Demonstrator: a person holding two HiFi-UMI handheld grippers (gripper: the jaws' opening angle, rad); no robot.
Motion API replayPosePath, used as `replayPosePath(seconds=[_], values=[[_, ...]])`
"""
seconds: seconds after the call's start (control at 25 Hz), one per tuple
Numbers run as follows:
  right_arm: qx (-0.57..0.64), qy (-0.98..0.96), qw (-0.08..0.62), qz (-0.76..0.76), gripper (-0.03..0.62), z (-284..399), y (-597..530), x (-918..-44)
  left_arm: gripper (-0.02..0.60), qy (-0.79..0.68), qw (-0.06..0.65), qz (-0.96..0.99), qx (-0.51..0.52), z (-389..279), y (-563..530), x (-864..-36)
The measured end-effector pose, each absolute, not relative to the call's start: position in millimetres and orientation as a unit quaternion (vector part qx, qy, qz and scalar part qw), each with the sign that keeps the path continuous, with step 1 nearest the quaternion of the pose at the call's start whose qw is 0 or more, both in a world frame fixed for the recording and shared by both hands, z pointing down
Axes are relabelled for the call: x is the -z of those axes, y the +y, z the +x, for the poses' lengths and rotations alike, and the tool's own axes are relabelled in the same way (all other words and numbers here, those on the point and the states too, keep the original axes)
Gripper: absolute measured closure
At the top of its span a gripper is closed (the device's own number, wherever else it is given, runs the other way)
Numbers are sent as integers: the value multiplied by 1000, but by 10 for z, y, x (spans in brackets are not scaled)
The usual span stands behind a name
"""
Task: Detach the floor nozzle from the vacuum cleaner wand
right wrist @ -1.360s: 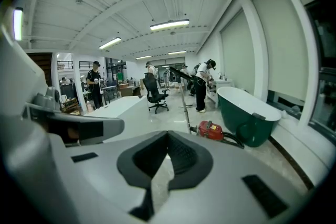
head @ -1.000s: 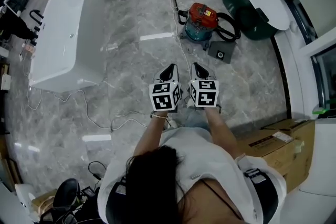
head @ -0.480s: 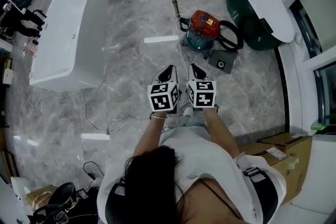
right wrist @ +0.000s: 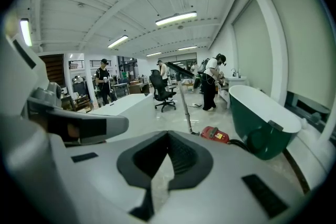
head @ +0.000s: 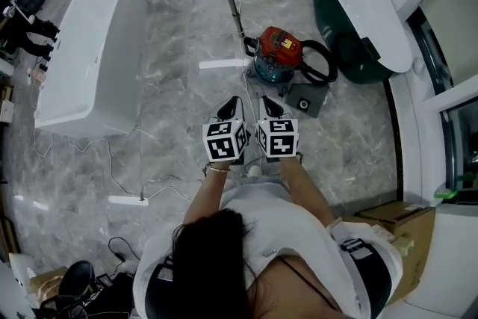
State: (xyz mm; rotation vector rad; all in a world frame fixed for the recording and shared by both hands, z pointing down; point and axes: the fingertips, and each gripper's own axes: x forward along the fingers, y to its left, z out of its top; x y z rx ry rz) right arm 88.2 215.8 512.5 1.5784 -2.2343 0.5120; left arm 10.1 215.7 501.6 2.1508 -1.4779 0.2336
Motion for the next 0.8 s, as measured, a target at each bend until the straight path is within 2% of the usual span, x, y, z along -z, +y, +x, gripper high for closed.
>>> replayPosePath(seconds=[0.8], values=[[-201, -800, 174, 538, 579, 1268, 1780, -5241, 567, -552, 258, 786, -100, 533, 1763, -5067]])
